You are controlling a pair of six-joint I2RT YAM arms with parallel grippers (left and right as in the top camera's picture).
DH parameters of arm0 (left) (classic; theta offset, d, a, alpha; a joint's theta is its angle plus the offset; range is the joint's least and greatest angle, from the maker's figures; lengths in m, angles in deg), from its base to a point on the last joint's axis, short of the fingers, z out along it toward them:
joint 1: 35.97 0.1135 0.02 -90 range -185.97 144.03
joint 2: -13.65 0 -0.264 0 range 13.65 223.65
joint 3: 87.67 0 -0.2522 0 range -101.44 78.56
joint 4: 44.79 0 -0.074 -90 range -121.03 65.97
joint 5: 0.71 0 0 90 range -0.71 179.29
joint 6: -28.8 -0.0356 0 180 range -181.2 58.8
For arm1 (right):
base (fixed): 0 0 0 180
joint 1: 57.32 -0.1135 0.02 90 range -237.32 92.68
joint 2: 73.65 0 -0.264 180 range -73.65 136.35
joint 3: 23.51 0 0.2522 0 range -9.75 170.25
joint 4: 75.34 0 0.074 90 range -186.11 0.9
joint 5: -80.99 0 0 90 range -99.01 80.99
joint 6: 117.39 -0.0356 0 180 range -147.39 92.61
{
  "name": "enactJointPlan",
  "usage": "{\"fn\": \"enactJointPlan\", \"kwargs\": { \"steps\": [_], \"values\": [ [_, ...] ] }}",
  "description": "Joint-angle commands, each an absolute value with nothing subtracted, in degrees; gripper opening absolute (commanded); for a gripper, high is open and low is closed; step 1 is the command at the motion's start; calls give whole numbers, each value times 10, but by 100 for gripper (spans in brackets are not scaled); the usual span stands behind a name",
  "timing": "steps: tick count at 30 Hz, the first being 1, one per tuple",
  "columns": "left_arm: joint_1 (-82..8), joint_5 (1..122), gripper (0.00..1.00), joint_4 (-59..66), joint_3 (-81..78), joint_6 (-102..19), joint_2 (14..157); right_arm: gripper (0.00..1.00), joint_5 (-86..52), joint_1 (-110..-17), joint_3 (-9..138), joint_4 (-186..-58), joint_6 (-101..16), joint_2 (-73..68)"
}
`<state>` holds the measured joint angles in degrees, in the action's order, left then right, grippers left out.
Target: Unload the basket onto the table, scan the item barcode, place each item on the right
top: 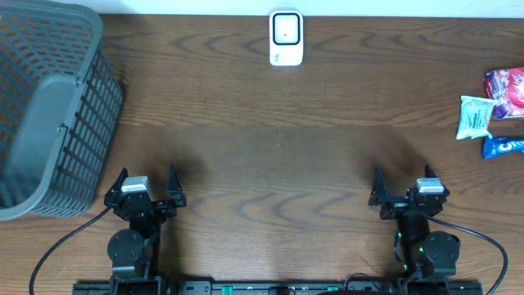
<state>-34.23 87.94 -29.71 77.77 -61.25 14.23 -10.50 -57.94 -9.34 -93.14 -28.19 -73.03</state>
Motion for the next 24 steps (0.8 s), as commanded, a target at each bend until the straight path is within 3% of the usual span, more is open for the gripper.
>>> {"fn": "enactJointPlan", "kwargs": {
  "steps": [1, 24],
  "values": [
    [-339, 887, 98, -268, 783, -620, 139, 99, -104, -585, -95, -934, -278, -733],
    [-339, 887, 98, -268, 783, -620, 139, 99, -104, -585, -95, -934, -278, -733]
  ]
}}
